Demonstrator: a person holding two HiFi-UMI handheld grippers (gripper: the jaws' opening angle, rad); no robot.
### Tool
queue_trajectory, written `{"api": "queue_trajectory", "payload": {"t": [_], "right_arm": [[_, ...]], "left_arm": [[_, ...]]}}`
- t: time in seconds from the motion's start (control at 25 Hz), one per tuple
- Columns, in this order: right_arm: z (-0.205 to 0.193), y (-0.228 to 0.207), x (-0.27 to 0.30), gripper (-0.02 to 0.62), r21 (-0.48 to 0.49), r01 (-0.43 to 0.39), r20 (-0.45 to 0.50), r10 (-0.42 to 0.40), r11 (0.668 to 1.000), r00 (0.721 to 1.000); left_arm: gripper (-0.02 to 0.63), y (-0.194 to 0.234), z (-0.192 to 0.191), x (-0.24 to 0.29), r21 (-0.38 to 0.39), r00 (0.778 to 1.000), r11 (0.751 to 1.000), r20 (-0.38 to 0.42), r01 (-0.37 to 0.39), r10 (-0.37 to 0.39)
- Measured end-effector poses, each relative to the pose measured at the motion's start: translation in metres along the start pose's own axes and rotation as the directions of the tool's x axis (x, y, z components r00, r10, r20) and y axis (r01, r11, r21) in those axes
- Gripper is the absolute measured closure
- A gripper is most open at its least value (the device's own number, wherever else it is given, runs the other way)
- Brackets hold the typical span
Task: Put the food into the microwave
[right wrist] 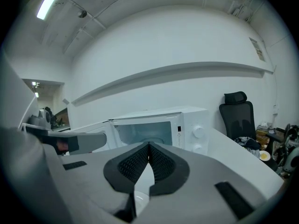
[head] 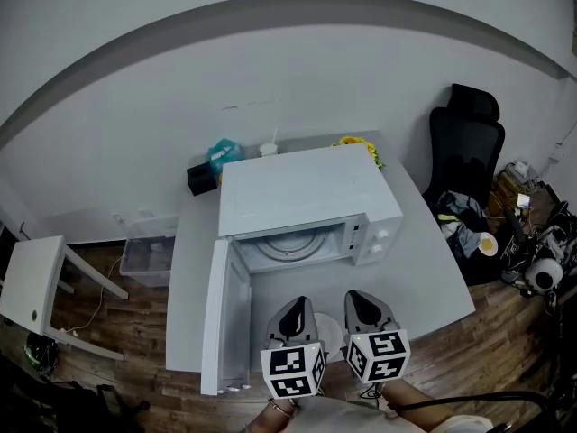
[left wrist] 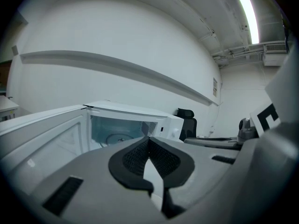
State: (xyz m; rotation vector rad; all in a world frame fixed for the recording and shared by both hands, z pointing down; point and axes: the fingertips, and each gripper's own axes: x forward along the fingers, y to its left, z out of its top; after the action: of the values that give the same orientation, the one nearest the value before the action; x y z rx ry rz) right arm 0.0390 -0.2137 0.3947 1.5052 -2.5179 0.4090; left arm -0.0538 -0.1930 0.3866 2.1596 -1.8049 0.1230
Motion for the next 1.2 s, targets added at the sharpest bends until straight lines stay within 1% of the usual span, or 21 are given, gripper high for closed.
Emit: {"api": "queue_trajectory", "payload": {"t": [0.24,0.36,0.68,0.96,1.04,1.2], "right_arm": [[-0.004,-0.001,0.005,0.580,0.011,-0.027,-0.022,0.027,1.000,0.999],[-0.006,-0.001,0.008,0.580,0.009,-0.056,-0.039,0.056,0.998,0.998],[0.003,0.004,0.017,0.580,-0.009,-0.128,-0.042,0.127,0.992,0.991],[-0.009,0.007,0.024,0.580,0.012,-0.166,-0.078,0.167,0.986,0.983],[-0.013,0.008,0.025,0.580,0.020,-0.175,-0.087,0.176,0.984,0.980],[-0.030,0.009,0.033,0.578,0.045,-0.201,-0.132,0.205,0.979,0.970]], "left_arm": [[0.604,0.009,-0.009,-0.004,-0.014,0.998,0.999,-0.029,-0.047,0.047],[0.604,0.011,-0.011,-0.004,-0.025,0.996,0.997,-0.040,-0.077,0.076],[0.604,0.011,-0.008,-0.004,-0.033,0.989,0.990,-0.049,-0.138,0.136],[0.604,0.014,-0.019,-0.006,-0.037,0.981,0.983,-0.080,-0.179,0.176],[0.604,0.017,-0.024,-0.007,-0.053,0.979,0.981,-0.087,-0.188,0.183],[0.603,0.025,-0.040,-0.003,-0.127,0.975,0.972,-0.124,-0.198,0.182]]}}
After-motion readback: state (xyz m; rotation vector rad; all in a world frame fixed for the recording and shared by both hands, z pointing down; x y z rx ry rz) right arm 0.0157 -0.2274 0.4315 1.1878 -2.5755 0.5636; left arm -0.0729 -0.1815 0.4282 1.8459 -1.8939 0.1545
